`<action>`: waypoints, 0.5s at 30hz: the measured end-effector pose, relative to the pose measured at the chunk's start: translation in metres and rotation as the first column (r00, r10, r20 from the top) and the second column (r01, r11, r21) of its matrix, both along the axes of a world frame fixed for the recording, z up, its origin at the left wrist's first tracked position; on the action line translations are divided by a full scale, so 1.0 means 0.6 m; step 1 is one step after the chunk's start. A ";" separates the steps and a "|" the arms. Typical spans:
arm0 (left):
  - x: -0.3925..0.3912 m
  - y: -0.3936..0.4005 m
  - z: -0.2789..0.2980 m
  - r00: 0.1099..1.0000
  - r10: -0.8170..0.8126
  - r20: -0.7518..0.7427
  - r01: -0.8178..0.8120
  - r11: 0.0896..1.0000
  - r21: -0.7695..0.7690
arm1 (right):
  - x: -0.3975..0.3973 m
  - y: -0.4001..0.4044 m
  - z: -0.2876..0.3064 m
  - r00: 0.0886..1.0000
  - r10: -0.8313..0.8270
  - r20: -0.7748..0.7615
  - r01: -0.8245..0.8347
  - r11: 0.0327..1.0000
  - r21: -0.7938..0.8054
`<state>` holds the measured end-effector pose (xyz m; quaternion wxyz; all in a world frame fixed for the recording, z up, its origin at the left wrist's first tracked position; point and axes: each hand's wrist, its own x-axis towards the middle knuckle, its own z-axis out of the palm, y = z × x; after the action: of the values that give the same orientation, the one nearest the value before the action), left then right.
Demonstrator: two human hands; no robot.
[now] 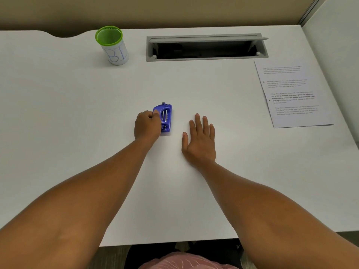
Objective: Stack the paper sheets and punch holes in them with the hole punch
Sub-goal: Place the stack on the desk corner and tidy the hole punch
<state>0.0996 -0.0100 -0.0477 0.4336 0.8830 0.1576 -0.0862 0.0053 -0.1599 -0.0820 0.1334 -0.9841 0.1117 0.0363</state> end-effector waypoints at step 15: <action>0.044 0.150 0.017 0.989 0.138 0.051 -0.146 0.969 0.201 | 0.015 0.003 -0.004 1.000 -0.011 0.004 0.012 0.999 -0.037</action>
<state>0.1259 0.0799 -0.0374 0.3483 0.9108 0.2204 -0.0221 0.0144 -0.1583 -0.0843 0.1154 -0.9858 0.1178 0.0314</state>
